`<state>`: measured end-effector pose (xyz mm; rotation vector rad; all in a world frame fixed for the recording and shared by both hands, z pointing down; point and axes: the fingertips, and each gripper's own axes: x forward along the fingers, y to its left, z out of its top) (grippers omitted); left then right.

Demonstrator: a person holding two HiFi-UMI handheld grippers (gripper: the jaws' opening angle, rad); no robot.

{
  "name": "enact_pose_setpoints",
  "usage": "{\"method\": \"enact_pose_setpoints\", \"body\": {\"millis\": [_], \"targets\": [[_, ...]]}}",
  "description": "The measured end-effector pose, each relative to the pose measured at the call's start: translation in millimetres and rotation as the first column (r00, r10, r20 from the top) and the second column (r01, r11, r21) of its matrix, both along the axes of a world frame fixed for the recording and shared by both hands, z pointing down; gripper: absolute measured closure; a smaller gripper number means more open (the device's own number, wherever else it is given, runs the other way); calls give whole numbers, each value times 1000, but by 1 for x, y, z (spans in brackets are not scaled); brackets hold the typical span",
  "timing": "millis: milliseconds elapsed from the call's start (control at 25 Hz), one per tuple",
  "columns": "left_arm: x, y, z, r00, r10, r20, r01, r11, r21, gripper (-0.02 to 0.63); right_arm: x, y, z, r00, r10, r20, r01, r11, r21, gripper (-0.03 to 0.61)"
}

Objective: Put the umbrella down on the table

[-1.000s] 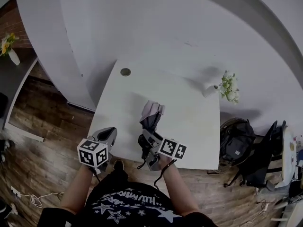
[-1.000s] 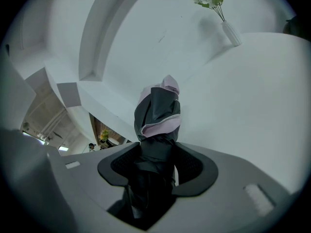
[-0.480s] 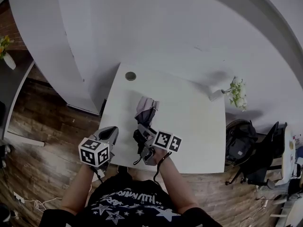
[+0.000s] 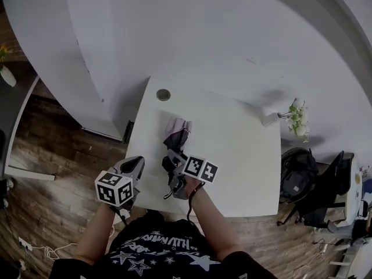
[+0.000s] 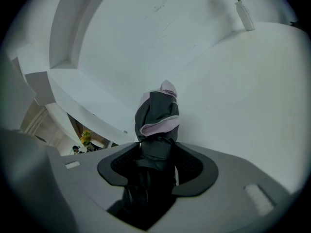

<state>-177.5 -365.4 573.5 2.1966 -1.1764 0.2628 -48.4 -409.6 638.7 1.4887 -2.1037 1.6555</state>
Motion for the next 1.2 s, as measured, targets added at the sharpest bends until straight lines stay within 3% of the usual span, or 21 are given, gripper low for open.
{"method": "enact_pose_setpoints", "body": {"millis": [640, 880, 1200], "targets": [[5, -9, 6, 1000, 27, -2, -27, 1000, -15, 611, -1, -19, 19, 979, 36, -199, -49, 997, -61, 337], [10, -8, 1, 999, 40, -1, -40, 999, 3, 611, -7, -16, 29, 979, 25, -202, -47, 993, -104, 337], [7, -2, 1, 1000, 31, 4, -31, 1000, 0, 611, -6, -19, 27, 968, -23, -249, 4, 997, -79, 337]]}}
